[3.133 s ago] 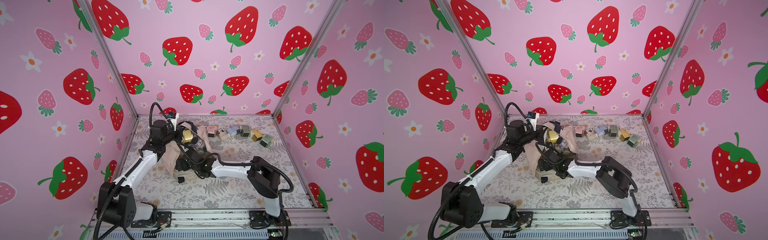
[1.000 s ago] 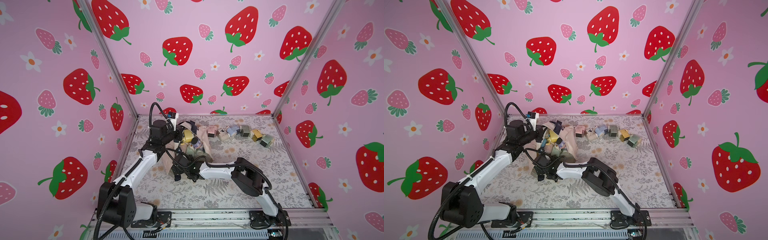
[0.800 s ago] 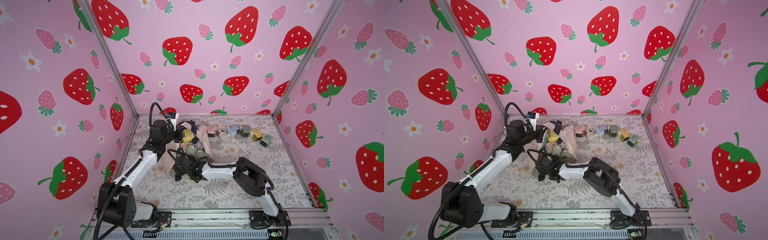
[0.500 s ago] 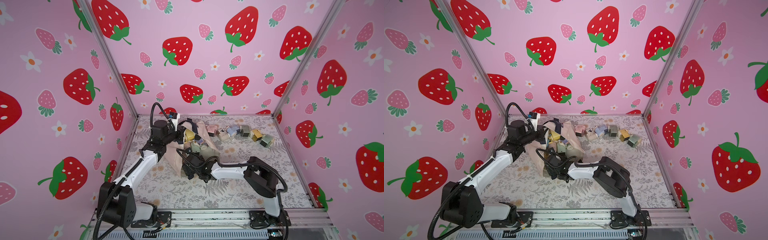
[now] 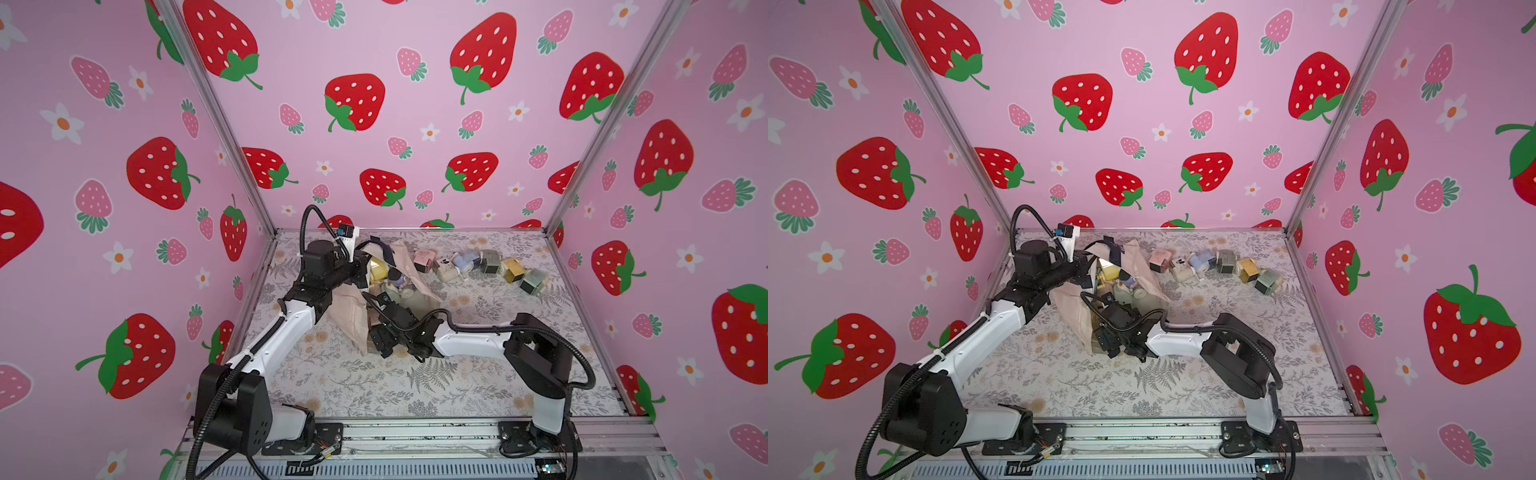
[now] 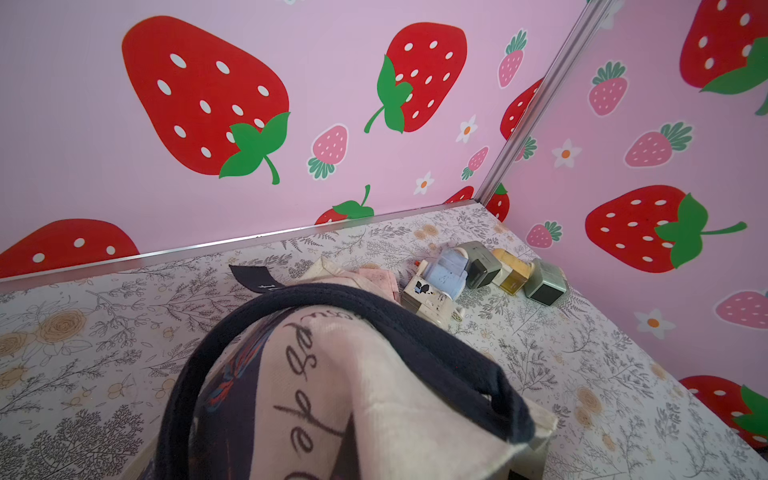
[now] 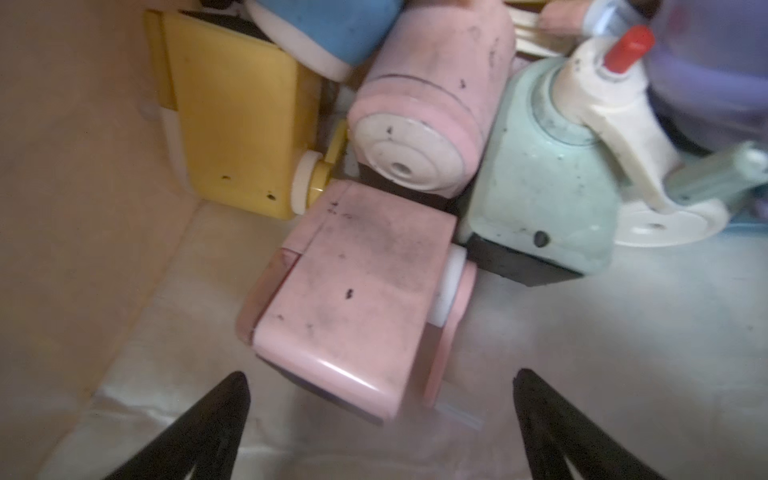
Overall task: Take out the pencil sharpeners from the tote bags
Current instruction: Pick up the pencil sharpener from the canvas bag.
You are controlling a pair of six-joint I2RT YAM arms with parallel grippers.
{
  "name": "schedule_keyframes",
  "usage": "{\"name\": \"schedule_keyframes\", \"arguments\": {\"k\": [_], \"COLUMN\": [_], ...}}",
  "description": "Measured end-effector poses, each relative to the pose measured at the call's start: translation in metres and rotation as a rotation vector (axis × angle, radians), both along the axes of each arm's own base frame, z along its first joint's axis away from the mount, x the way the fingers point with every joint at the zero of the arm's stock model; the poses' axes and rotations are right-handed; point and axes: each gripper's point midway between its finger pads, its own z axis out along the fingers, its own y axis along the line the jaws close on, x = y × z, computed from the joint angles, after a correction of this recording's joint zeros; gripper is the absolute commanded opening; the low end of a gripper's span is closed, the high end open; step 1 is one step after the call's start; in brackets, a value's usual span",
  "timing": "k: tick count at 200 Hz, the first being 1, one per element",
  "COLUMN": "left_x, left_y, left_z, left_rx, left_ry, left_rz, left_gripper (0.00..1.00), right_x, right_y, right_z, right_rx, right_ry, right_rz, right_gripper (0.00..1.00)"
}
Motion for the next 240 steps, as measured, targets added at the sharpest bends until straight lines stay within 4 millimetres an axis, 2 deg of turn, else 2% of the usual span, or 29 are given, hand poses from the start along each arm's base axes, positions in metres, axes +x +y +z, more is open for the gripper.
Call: {"name": "schedule_keyframes", "arguments": {"k": [40, 72, 114, 158, 217, 240], "left_x": [0.0, 0.0, 0.0, 0.0, 0.0, 0.0], "left_y": [0.0, 0.0, 0.0, 0.0, 0.001, 0.0], "left_z": [0.0, 0.0, 0.0, 0.0, -0.001, 0.0], "left_rx": [0.0, 0.0, -0.001, -0.001, -0.001, -0.001], "left_ry": [0.0, 0.001, 0.001, 0.002, 0.005, 0.003], "left_rz": [0.0, 0.0, 0.001, 0.001, 0.002, 0.002], "left_gripper": [0.0, 0.0, 0.0, 0.0, 0.0, 0.0], "right_x": [-0.002, 0.013, 0.026, 0.028, 0.017, 0.008], "right_y": [0.019, 0.031, 0.025, 0.024, 0.026, 0.02], "right_z": [0.003, -0.005, -0.021, -0.02, -0.014, -0.006], "right_rx": [0.045, 0.034, -0.024, -0.028, -0.046, -0.046], "right_ry": [0.012, -0.004, -0.031, -0.044, -0.034, -0.032], "right_rz": [0.031, -0.026, -0.106, -0.13, -0.037, 0.02], "right_gripper": [0.99, 0.99, 0.97, 0.87, 0.71, 0.69]}}
